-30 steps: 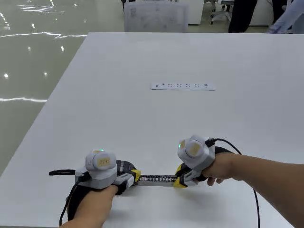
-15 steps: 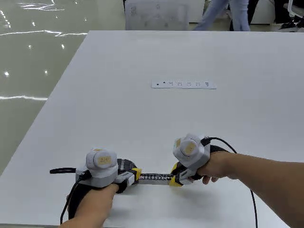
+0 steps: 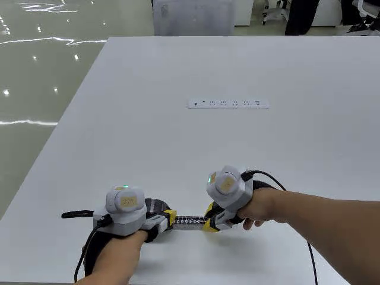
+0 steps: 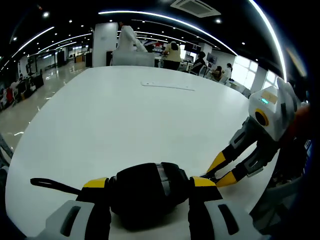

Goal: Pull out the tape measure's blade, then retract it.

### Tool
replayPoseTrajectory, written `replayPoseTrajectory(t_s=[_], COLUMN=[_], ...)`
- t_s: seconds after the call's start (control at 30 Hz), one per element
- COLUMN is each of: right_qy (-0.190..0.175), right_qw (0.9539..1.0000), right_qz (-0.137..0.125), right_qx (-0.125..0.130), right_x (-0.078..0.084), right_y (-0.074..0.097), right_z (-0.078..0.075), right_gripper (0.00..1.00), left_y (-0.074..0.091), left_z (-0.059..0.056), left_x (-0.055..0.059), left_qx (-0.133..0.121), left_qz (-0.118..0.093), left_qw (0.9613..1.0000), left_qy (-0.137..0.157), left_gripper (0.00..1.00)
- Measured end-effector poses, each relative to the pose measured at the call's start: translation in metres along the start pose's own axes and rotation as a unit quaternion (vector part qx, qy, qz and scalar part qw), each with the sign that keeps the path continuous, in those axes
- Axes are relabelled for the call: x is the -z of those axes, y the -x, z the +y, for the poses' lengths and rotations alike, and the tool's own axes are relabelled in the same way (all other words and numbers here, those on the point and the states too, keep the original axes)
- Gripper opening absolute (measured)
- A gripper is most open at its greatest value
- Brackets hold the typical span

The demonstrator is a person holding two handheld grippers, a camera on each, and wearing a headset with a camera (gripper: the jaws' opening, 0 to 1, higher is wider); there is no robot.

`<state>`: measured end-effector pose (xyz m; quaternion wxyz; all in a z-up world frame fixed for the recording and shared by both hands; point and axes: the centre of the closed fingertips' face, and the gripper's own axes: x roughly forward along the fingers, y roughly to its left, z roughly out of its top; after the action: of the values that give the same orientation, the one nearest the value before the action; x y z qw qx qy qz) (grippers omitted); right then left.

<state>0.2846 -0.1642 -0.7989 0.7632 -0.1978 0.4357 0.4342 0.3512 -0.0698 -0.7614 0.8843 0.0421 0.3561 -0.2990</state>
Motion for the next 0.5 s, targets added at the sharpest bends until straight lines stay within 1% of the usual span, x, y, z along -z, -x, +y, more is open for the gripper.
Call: replayPoseTrajectory(t_s=[0.13,0.5], right_qy=[-0.016,-0.003], right_qw=[0.9998,0.9998], right_qz=[-0.012,-0.018], right_qx=[-0.001,-0.001], right_x=[-0.003,-0.017], right_y=[-0.002,-0.011], right_z=[-0.001,0.003], right_gripper=[0.13,0.13], left_y=[0.0,0.0], left_z=[0.0,0.0], left_x=[0.0,-0.001], left_qx=[0.0,0.003], left_qz=[-0.001,-0.001], left_qw=[1.0,1.0], left_qy=[0.0,0.001], left_gripper=[0.59,0.59])
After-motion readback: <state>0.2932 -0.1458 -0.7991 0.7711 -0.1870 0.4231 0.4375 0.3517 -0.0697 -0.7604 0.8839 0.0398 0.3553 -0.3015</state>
